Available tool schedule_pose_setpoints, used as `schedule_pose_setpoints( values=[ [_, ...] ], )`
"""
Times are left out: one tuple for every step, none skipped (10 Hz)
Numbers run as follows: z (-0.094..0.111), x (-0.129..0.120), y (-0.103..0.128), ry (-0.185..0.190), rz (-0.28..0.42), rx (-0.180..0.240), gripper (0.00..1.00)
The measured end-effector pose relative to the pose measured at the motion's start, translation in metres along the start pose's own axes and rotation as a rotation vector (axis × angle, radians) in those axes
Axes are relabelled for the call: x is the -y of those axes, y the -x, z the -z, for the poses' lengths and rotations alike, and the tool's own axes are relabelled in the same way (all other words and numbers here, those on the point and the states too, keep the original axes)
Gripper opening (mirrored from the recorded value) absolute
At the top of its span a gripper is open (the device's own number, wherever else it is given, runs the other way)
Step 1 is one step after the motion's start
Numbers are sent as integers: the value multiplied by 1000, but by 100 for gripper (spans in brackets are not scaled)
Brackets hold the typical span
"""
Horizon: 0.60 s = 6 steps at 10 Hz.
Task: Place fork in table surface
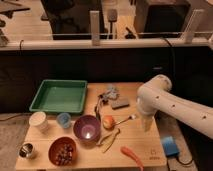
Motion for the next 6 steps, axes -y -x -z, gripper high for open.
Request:
schedule_pose_setpoints(
  values=[
    [-2,1,1,-2,10,2,80],
    [-8,1,2,-3,29,5,80],
    [-13,0,5,-3,43,4,80],
    [-19,1,12,-3,60,8,80],
    [-22,2,17,-5,73,10,80],
    [-26,0,17,-3,88,9,80]
  ],
)
